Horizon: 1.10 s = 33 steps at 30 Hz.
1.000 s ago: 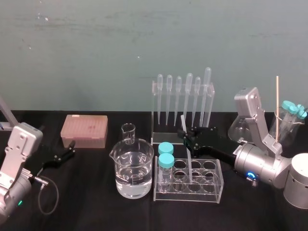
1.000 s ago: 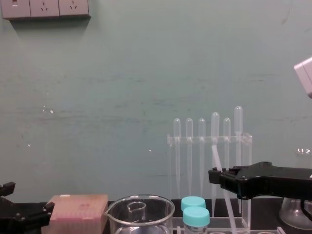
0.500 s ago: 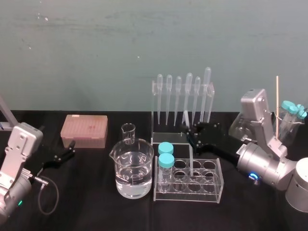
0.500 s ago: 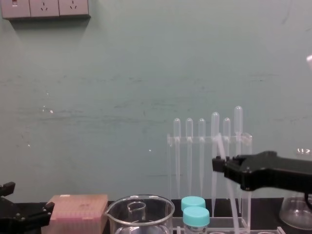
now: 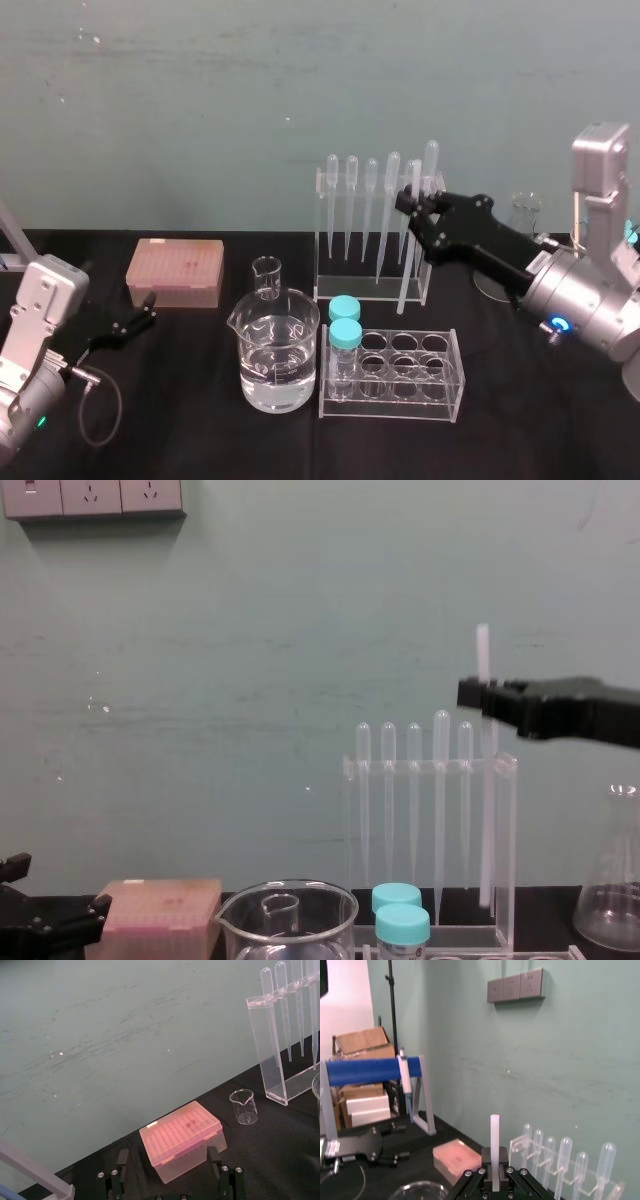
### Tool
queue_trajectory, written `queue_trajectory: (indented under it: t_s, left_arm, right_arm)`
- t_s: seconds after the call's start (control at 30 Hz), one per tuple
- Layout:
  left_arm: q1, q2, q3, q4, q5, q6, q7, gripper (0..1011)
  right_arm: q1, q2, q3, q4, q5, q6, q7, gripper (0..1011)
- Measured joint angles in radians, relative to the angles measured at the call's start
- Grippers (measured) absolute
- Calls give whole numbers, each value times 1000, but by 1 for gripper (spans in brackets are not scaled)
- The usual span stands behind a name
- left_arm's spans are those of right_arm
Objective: Pick up the stirring rod with one hand, then place it down.
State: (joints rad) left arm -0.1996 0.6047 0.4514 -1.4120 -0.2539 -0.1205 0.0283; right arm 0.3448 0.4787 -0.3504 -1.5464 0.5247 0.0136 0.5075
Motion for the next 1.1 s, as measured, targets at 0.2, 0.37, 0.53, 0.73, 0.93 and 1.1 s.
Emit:
queue_trajectory:
  t_s: [0.2,0.37,0.53,0.73,0.93,1.1]
  left_arm:
    - [0,0,0,0,0,0,0,1000]
    - [0,0,0,0,0,0,0,1000]
    - [0,0,0,0,0,0,0,1000]
    - [0,0,0,0,0,0,0,1000]
    - [0,0,0,0,0,0,0,1000]
    - [0,0,0,0,0,0,0,1000]
  right_arm:
    - [-6,22,18,-46,22,13,-8,69]
    - [-12,38,24,-72,29,12,-10,69]
    - [-19,49,27,-89,34,8,-11,69]
    - [-20,58,30,-100,38,4,-12,69]
    - [-19,64,30,-105,37,-3,-12,69]
    - [-19,65,29,-106,34,-5,-16,69]
